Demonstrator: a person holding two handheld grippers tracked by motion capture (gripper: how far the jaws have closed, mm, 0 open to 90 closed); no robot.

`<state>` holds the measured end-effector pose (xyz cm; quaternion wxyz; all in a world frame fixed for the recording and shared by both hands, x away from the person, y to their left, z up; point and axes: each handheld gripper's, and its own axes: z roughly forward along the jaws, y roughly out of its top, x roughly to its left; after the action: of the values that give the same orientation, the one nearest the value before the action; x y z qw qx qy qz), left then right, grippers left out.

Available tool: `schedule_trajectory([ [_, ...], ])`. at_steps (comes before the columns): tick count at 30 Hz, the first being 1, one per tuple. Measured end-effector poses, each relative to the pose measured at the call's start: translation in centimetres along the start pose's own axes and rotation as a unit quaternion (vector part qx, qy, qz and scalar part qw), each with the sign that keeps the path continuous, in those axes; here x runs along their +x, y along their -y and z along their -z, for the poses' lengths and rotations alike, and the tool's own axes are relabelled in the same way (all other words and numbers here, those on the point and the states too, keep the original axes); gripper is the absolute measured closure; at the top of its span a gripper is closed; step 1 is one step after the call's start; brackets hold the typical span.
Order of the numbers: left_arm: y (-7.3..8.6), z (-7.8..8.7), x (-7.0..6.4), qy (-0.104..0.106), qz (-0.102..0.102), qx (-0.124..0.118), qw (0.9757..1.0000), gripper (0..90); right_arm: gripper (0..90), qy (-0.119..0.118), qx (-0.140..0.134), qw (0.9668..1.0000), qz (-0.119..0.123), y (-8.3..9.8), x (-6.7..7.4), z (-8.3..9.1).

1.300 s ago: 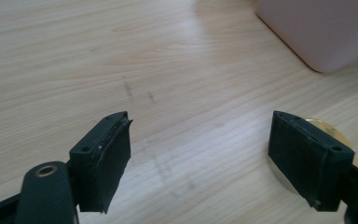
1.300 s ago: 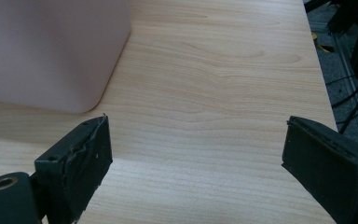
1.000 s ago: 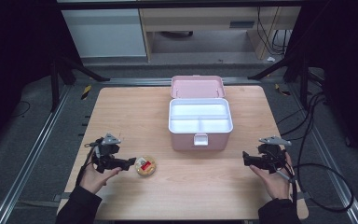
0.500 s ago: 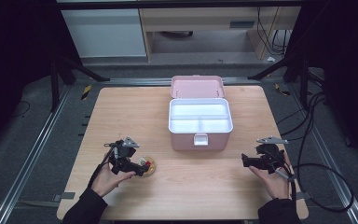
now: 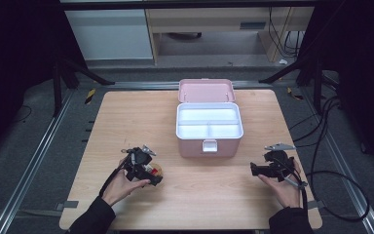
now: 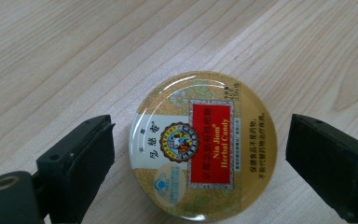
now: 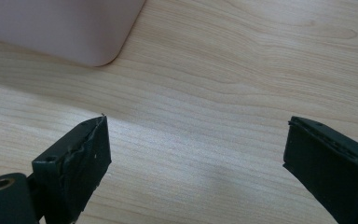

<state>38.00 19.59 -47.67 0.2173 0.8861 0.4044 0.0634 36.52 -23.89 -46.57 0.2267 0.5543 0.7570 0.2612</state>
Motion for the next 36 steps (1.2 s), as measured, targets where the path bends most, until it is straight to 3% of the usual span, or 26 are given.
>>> schedule_trajectory([
  [7,-0.4,-0.6,0.2,0.005,0.000,0.024,0.9997,14.8,7.6,0.000,0.004,1.0000,0.002,0.0,0.0,-0.1],
  [13,-0.6,-1.3,0.2,0.005,0.001,0.044,0.9990,14.4,7.5,-0.002,0.006,1.0000,0.005,0.0,0.0,-0.2],
  [15,-0.7,-1.1,0.1,-0.001,0.004,0.040,0.9992,19.3,7.6,-0.002,0.007,1.0000,0.006,0.0,0.2,-0.3],
  [19,-0.6,-0.9,0.2,-0.006,0.004,0.041,0.9991,19.8,7.5,-0.001,0.008,0.9999,0.007,0.0,0.2,-0.3],
  [22,-0.5,0.2,0.6,-0.007,0.011,0.027,0.9996,19.8,7.6,0.000,0.007,1.0000,0.006,0.0,0.2,-0.3],
  [23,-0.4,1.2,1.2,-0.013,0.018,0.014,0.9996,19.8,7.7,0.001,0.008,1.0000,0.006,0.1,0.2,-0.3],
  [29,0.6,2.9,3.1,-0.034,0.045,0.002,0.9984,19.8,7.6,0.002,0.012,0.9999,0.008,0.2,0.2,-0.3],
  [30,1.3,3.4,4.2,-0.044,0.061,0.000,0.9972,19.8,7.7,0.003,0.011,0.9999,0.010,0.3,0.2,-0.3],
  [33,2.1,3.8,5.3,-0.052,0.078,0.000,0.9956,19.8,7.8,0.002,0.012,0.9999,0.011,0.3,0.2,-0.3],
  [34,3.1,4.2,6.1,-0.054,0.093,0.003,0.9942,19.8,7.8,0.002,0.013,0.9998,0.012,0.3,0.2,-0.3],
  [35,3.1,4.2,6.1,-0.054,0.093,0.003,0.9942,19.9,7.8,0.002,0.013,0.9998,0.012,0.3,0.2,-0.3],
  [36,4.2,4.6,6.8,-0.060,0.104,0.009,0.9928,19.8,7.7,0.001,0.014,0.9999,0.010,0.3,0.3,-0.4],
])
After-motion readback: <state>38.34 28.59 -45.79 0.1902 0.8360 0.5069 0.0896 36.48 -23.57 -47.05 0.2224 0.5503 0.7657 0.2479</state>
